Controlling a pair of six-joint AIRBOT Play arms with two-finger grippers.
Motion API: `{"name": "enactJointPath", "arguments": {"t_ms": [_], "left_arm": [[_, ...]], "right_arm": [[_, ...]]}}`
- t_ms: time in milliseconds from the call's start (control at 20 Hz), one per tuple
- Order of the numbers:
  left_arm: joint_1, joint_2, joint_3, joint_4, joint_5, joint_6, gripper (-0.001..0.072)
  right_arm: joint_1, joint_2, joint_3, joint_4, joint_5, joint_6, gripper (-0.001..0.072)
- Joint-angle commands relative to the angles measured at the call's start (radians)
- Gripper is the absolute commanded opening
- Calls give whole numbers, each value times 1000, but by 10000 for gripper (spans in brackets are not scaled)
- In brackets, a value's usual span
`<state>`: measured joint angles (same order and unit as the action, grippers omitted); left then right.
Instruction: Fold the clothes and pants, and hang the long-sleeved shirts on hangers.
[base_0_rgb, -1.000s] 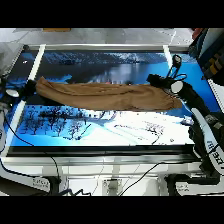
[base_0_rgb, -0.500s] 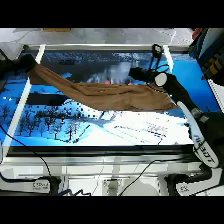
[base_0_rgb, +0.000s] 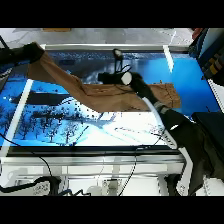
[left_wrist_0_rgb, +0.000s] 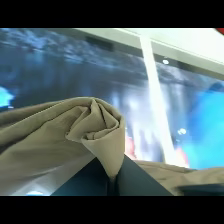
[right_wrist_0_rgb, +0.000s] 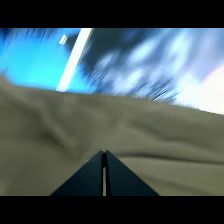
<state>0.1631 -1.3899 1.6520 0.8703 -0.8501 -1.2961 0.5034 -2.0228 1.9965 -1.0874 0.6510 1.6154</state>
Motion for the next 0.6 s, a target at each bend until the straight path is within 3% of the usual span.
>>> {"name": "enactJointPath", "arguments": {"t_ms": [0,300,550], "left_arm": [[-38,6,1,-60,12,3,12],[-82,5,1,-211,126,3,12],[-115,-34,-1,-175,128,30,12]], "right_arm": [[86,-97,61,53,-18,15,23],[212,-153,61,96,-182,47,22],[223,-150,61,54,-201,47,24]]}}
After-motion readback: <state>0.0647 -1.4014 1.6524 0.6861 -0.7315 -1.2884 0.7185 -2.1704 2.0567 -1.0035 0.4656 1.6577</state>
